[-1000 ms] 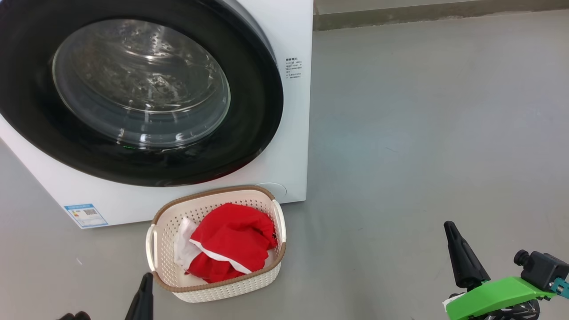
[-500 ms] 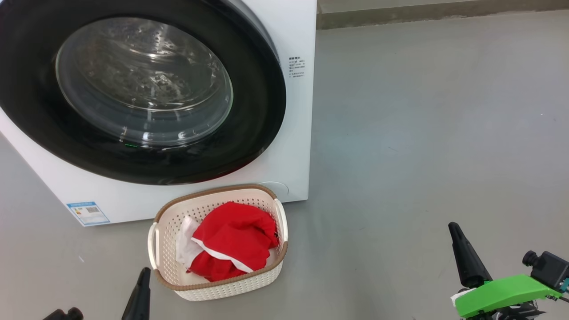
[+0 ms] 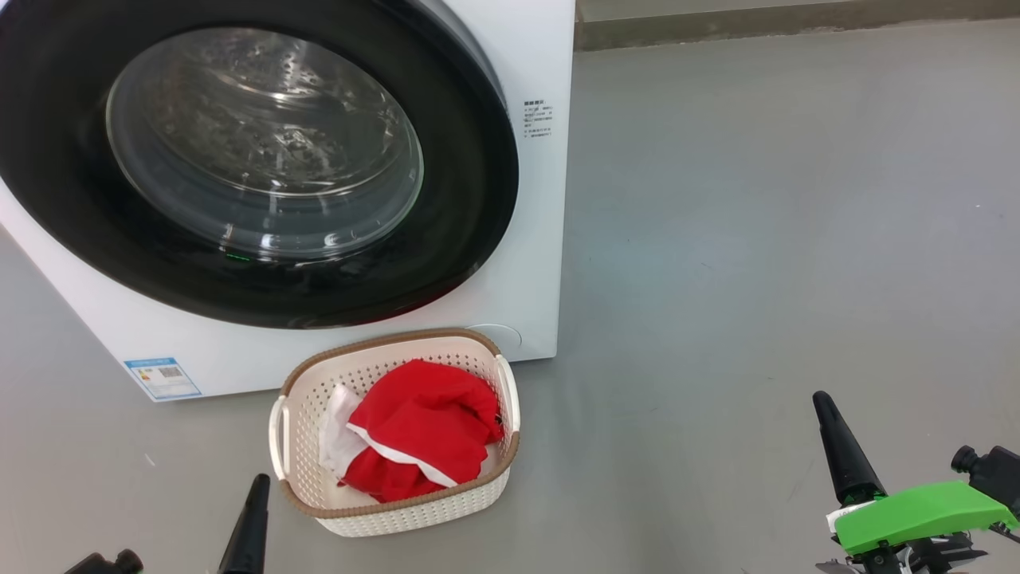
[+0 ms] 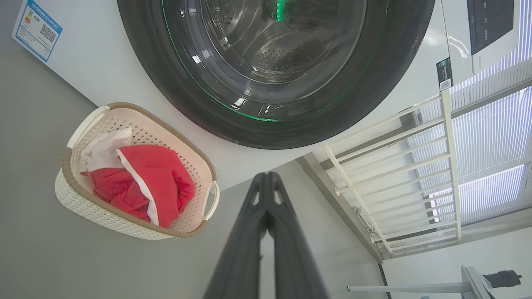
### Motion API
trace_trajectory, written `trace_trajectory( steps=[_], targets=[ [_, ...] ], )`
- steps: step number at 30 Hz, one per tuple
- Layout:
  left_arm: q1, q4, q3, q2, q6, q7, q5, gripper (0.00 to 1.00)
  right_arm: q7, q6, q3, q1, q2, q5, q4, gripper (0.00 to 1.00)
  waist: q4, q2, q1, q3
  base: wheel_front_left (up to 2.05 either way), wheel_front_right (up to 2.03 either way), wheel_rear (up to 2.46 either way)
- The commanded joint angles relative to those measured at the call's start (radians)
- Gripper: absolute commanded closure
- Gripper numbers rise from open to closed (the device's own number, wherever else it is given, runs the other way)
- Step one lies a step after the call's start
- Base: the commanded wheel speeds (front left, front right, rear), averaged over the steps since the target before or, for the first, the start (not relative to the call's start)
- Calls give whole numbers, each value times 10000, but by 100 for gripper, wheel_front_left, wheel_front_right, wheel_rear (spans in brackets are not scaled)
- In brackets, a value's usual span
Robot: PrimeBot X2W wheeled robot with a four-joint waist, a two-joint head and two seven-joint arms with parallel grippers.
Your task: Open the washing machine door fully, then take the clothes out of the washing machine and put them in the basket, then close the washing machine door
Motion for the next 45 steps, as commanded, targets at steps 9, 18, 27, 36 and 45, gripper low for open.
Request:
trace_trajectory(
  steps=[9, 18, 27, 36, 45],
  targets=[
    [-584, -74, 435, 2, -225, 315, -1057, 100, 301, 0, -54, -582, -163, 1190, -156, 100, 49, 0, -1, 16, 0, 0, 0],
    [-755, 59, 597, -47, -343, 603, -2082, 100, 598, -3, -186, -682, -162, 2349, -85, 100, 105, 0, -1, 35, 0, 0, 0],
    [-909, 177, 742, -91, -449, 861, -2998, 100, 866, -6, -308, -772, -159, 3381, -21, 100, 155, 0, -1, 51, 0, 0, 0],
    [-1063, 297, 889, -136, -555, 1121, -3920, 100, 1139, -8, -433, -862, -153, 4418, 44, 100, 206, 0, -1, 68, 0, 0, 0],
    [-1217, 416, 1035, -180, -661, 1381, -4842, 100, 1414, -11, -562, -953, -146, 5453, 108, 100, 257, 0, -1, 84, 0, 0, 0]
  ],
)
